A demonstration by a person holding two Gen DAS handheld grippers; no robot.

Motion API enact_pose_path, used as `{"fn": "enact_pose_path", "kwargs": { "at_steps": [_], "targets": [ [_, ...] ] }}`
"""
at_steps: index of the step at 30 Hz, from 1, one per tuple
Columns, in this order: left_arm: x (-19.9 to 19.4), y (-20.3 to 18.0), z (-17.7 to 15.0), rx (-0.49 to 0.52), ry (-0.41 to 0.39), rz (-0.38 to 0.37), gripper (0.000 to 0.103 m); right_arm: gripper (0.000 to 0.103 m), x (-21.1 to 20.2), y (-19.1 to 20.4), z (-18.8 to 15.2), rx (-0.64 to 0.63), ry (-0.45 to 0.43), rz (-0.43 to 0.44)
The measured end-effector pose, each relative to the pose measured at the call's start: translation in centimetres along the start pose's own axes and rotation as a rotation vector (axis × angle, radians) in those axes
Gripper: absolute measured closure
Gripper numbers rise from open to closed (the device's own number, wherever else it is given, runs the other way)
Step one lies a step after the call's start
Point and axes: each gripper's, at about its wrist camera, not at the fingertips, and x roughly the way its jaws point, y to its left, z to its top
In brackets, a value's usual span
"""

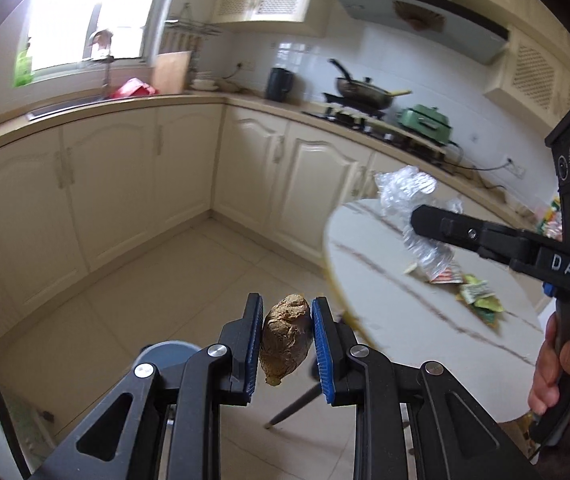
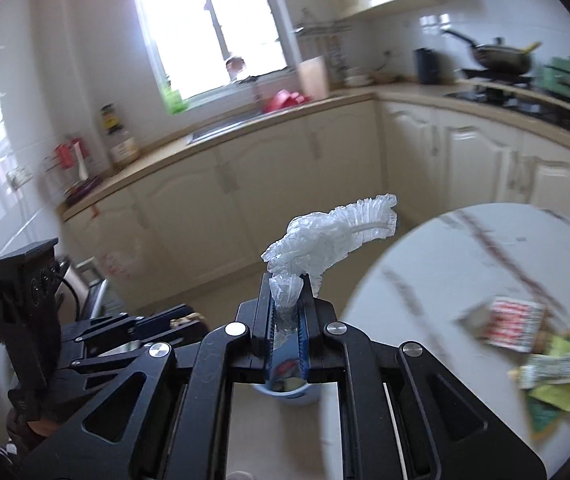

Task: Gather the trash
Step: 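Carry bread piece and clear bag over the bucket and open both tools, then move both tools back toward the table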

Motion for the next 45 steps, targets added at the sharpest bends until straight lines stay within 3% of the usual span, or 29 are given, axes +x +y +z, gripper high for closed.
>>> {"fn": "enact_pose_path", "kwargs": {
  "at_steps": [4,8,10,16,22,25,32,34,36,40,45],
  "targets": [
    [0.5,6.1,-1.1,-0.064,0.045,0.057,0.082,0.093,8.0,3.1,-1.2,-0.013,0.102,0.079],
    [2.8,11.7,-2.5,-0.138,0.112,0.087,0.082,0.093,16.6,3.5,-3.4,0.015,0.223,0.113],
    [4.8,13.8,-3.4,-0.148,0.158,0.137,0.082,0.093,20.7,3.3,-4.8,0.026,0.288,0.103],
    [12.2,18.2,-5.9,-0.183,0.301,0.155,0.082,0.092,31.8,1.0,-8.8,0.095,0.452,0.114],
    [17.7,21.3,-7.3,-0.223,0.396,0.146,0.082,0.072,38.5,-1.7,-11.8,0.128,0.551,0.113],
    [19.8,22.8,-6.7,-0.254,0.403,0.146,0.082,0.052,39.3,-3.3,-12.6,0.164,0.551,0.082],
    [22.9,24.0,-6.3,-0.310,0.413,0.194,0.074,0.045,38.1,-5.2,-12.2,0.171,0.497,0.005],
    [24.0,22.2,-5.7,-0.332,0.417,0.205,0.044,0.043,37.1,-5.2,-11.8,0.173,0.477,-0.001],
    [23.5,21.5,-5.2,-0.330,0.391,0.220,0.037,0.042,36.3,-4.8,-11.5,0.161,0.467,-0.001],
    [21.3,19.7,-4.5,-0.328,0.361,0.260,0.037,0.042,34.2,-3.6,-10.5,0.131,0.443,-0.007],
    [15.7,17.3,-2.6,-0.297,0.254,0.338,0.037,0.040,30.9,-0.4,-8.6,0.065,0.388,-0.004]
  ]
}}
